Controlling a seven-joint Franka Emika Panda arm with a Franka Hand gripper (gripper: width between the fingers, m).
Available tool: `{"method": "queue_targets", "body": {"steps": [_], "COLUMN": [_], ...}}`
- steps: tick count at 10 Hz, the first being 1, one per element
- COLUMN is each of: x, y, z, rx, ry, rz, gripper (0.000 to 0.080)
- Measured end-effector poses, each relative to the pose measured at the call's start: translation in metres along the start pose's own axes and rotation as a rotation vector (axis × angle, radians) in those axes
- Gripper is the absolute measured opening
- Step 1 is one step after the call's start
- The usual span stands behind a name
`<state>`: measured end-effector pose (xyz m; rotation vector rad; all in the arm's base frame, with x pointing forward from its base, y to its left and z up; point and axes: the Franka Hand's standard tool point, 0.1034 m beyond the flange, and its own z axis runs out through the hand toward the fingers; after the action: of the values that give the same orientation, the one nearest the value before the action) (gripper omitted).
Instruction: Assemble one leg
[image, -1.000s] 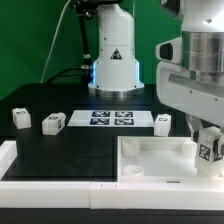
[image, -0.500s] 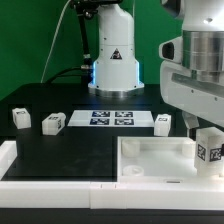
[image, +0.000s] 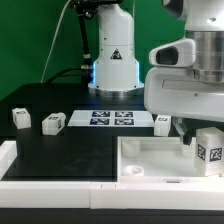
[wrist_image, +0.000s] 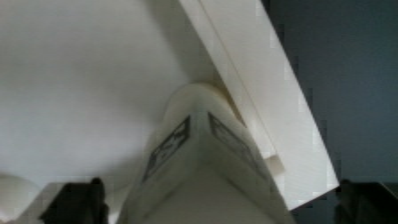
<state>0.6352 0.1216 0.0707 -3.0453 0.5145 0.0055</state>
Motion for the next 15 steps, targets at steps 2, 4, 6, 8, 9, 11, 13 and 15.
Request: {"method": "queue_targets", "body": {"steps": [2,4,6,8,9,11,13,15], "x": [-0.001,0.002,0.002,0.002,0.002,0.004,0.006,0.006], "y": [-0.002,0.0,0.001,0.002,0.002,0.006,0.011,0.011], "z": [0.0,-0.003,-0.003,-0.002,-0.002,-0.001,-0.001,0.0], "rx": [-0.009,-0.02,-0.019,-0.019,-0.016,0.003,0.007,0.006], "ry": [0.004,0.01,0.01,0.01,0.009,0.004,-0.003,-0.005], "rz": [-0.174,-0.426,-0.442,-0.393,-0.362,0.0,0.346,0.605], "gripper": [0.0649,0.0649,0.0415,0.0291,0.0291,0.0291,0.0291,0.0291]}}
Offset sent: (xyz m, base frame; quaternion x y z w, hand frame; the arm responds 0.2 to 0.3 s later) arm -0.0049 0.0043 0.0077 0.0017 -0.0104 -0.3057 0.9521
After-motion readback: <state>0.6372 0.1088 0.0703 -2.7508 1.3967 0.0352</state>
